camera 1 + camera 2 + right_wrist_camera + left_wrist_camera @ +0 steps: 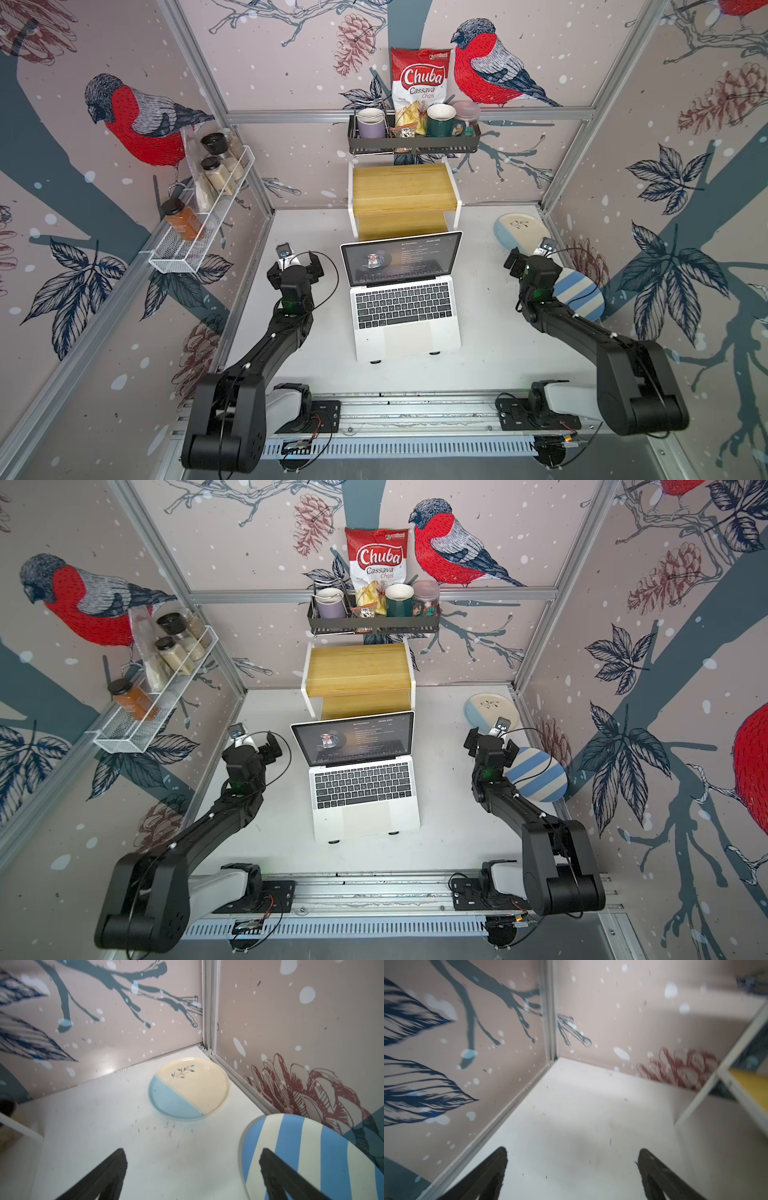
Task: Close the laptop lid and set it aside
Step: Close the lid of the laptop.
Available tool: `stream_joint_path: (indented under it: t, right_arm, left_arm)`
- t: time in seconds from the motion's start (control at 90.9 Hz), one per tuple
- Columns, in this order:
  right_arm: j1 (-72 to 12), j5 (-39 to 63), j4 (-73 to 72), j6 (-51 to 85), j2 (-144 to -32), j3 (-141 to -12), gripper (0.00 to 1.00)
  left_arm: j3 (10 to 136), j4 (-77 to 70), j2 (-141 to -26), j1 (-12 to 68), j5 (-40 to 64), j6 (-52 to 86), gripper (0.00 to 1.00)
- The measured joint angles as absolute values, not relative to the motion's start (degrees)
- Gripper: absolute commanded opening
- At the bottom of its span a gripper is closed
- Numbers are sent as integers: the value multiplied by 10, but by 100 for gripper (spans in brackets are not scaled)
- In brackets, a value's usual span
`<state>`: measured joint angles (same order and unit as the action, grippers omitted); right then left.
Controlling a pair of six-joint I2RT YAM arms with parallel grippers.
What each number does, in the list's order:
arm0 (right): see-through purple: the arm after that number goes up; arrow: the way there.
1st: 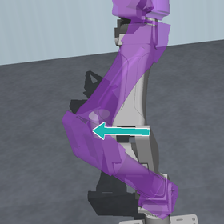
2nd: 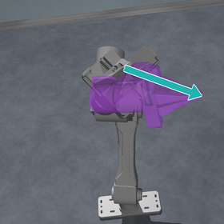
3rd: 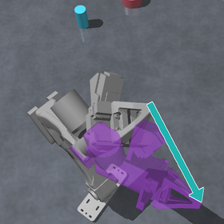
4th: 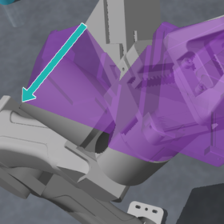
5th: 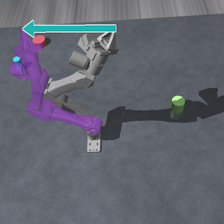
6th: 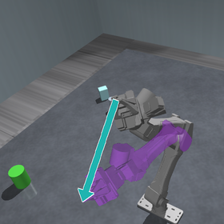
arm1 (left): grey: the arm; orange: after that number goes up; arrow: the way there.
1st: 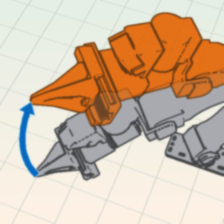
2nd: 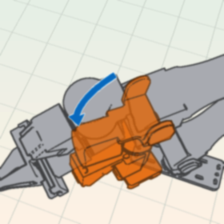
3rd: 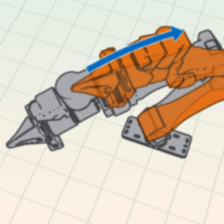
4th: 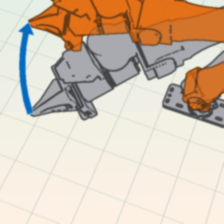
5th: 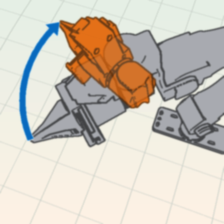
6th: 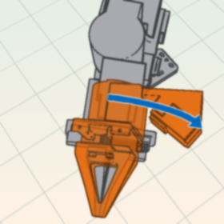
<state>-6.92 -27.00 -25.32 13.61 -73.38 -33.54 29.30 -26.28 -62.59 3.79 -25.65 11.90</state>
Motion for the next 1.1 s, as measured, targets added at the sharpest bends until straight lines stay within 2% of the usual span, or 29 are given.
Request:
stream_joint_path:
  t: [0.154, 0.286, 0.44, 0.583, 0.715, 0.891, 1.056, 1.1]
  right_arm:
    - [-38, -240, -6, 244, -697, -425, 99]
    - [28, -204, 156, 349, -655, -454, 99]
    - [91, -124, 252, 411, -578, -444, 100]
    - [78, -46, 307, 420, -545, -480, 100]
    - [8, -41, 362, 399, -535, -571, 100]
    - [-174, -104, 425, 371, -557, -708, 94]
    - [-351, -196, 474, 346, -638, -849, 89]
    - [-400, -223, 482, 342, -665, -892, 83]
  left_arm:
    - [312, -106, -539, 25, -263, 232, 97]
    - [281, -38, -482, 9, -195, 310, 96]
    - [303, 42, -455, 8, -102, 357, 96]
    - [305, 111, -425, 17, -39, 378, 96]
    - [297, 158, -371, 58, -20, 398, 96]
    - [272, 204, -315, 108, -41, 422, 96]
    - [213, 213, -292, 141, -37, 452, 96]
    - [196, 213, -281, 148, -28, 453, 96]
